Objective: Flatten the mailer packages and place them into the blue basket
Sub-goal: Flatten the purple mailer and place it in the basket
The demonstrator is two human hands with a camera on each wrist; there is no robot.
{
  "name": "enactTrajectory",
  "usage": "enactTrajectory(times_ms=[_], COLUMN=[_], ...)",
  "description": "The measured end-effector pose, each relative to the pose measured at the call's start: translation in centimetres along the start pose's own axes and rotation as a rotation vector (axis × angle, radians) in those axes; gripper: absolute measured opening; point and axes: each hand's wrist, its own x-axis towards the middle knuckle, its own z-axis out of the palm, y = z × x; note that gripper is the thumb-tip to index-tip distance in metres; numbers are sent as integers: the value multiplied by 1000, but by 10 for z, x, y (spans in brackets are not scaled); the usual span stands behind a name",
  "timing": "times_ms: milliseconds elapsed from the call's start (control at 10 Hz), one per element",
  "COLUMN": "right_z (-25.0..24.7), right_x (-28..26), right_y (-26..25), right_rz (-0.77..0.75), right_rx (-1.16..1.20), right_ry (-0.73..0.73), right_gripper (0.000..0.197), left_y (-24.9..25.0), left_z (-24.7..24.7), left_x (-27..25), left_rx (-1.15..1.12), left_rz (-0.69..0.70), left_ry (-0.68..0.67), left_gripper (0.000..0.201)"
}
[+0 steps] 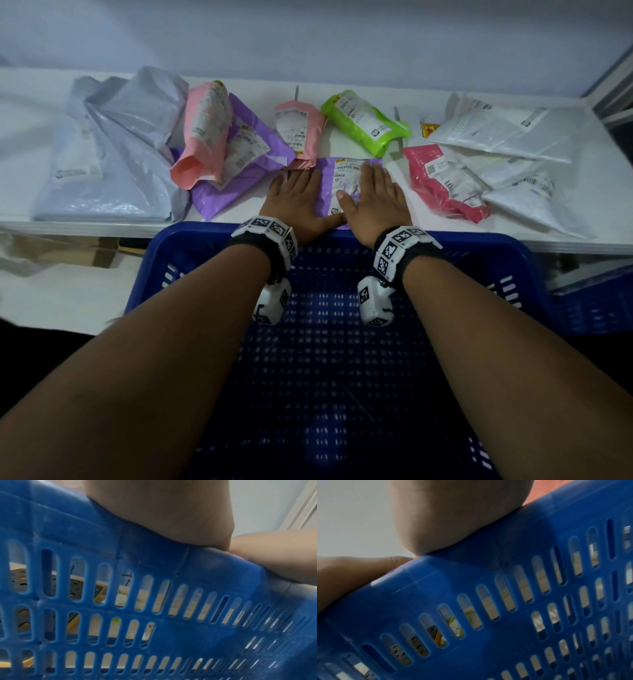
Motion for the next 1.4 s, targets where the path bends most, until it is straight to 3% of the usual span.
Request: enactTrajectory(times_ms=[300, 500, 1400], right_z=[0, 0, 2], right_x=[1, 1, 2], right_y=[1, 2, 1], right_rz=[-8, -15, -19], right_rx=[-3, -6, 2], right_ry=[-2, 17, 56], right_gripper=[79, 80, 79], left_y=[-7, -3, -2], left_z=[-2, 0, 0], left_x=[-6, -6, -3], left_rx=[-88, -54, -13], left_rz=[120, 135, 92], left_ry=[76, 41, -12], left_gripper=[98, 86, 94])
